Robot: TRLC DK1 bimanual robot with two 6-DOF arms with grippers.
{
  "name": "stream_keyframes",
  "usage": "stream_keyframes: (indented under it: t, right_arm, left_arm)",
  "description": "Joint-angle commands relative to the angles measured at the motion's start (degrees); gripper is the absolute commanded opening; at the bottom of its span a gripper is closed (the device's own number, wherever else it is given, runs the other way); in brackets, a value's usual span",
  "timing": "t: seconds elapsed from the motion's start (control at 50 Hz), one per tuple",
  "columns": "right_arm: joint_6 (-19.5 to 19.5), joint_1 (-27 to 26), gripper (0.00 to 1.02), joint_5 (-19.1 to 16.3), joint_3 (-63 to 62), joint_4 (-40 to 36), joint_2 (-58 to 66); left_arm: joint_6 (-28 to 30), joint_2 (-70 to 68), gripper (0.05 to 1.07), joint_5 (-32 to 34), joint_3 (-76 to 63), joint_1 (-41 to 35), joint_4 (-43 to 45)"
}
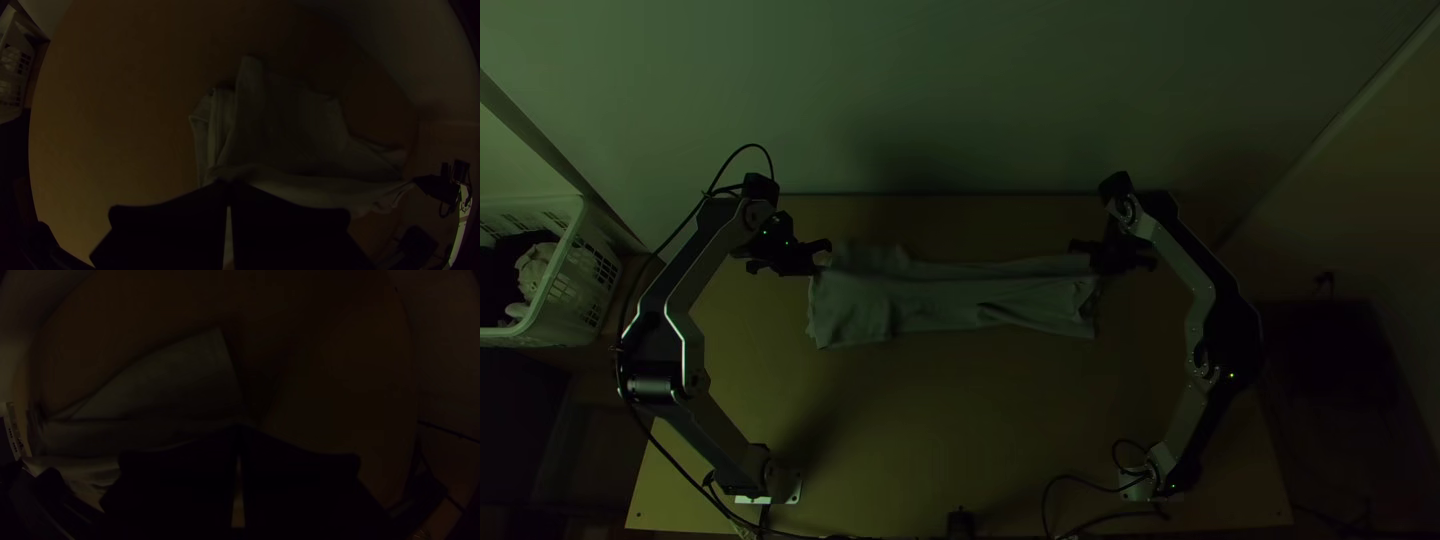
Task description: Fold the t-shirt
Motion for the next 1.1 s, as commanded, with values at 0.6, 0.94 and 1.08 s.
stream_keyframes:
  t: [0.6, 0.94, 1.08]
  right_arm:
    - [-1.09, -3.42, 0.98, 7.67, 30.57, -5.39, 15.79]
    - [-3.55, -2.19, 0.98, 3.63, 29.95, -4.16, 4.63]
    - [-3.90, -1.67, 0.98, 1.70, 29.43, -2.49, -0.64]
  left_arm:
    - [0.65, 6.51, 1.03, 21.84, 5.29, 6.10, 2.61]
    - [11.81, 1.50, 1.03, 30.19, -4.99, 13.39, 3.93]
    - [16.64, 0.44, 1.03, 32.21, -10.00, 16.21, 5.42]
